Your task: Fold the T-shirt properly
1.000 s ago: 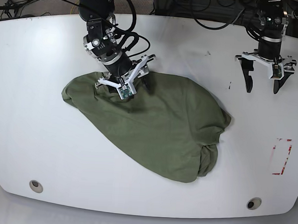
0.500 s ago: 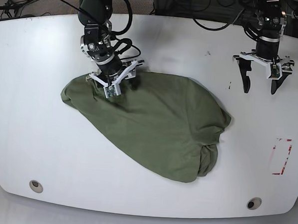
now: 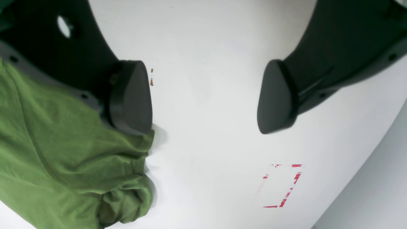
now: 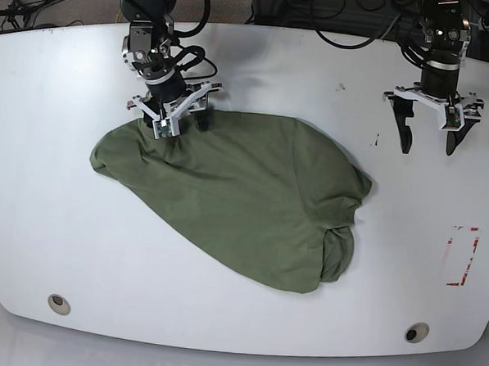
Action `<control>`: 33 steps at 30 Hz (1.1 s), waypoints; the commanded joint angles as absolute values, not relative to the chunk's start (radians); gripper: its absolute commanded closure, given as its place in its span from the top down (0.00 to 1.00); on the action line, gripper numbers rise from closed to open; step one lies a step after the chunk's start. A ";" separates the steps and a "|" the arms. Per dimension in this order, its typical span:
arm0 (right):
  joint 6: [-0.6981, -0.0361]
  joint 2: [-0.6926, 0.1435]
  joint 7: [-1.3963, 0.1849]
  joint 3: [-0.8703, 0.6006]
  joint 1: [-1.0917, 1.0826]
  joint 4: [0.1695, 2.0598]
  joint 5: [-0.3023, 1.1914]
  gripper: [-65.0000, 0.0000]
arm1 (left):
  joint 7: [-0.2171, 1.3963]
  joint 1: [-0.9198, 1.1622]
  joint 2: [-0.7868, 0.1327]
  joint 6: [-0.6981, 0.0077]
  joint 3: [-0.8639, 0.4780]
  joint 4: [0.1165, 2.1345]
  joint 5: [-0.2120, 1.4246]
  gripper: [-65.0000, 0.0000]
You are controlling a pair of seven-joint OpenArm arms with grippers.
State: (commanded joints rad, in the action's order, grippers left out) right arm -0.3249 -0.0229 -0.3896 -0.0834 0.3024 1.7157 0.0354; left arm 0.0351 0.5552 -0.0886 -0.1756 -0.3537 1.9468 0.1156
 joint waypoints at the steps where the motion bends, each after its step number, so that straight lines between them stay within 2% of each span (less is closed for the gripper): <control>1: -0.330 -0.022 -0.394 -0.081 0.299 1.717 0.035 0.48 | 0.034 0.556 -0.089 -0.175 -0.354 1.948 0.116 0.75; 10: -0.380 -0.019 -0.425 -0.063 0.277 1.716 0.037 0.48 | 0.032 0.555 -0.089 -0.177 -0.356 1.951 0.117 0.76; 12: -0.422 -0.021 -0.488 -0.105 0.253 1.715 0.085 0.49 | 0.032 0.550 -0.087 -0.177 -0.353 1.980 0.118 0.77; 16: -0.445 -0.024 -0.534 -0.137 0.244 1.726 0.125 0.49 | 0.031 0.546 -0.088 -0.178 -0.353 1.988 0.119 0.77; 24: -0.455 -0.026 -0.573 -0.171 0.233 1.755 0.159 0.49 | 0.027 0.539 -0.089 -0.179 -0.352 1.999 0.123 0.77; 33: -0.450 -0.022 -0.491 -0.104 0.208 1.825 0.090 0.49 | 0.034 0.474 -0.090 -0.178 -0.351 2.013 0.135 0.77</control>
State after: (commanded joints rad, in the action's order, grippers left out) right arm -0.4495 -0.0225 -0.4914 -0.1037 0.2083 1.8248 0.0900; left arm 0.0339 0.4736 -0.0905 -0.1776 -0.3506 2.0132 0.1354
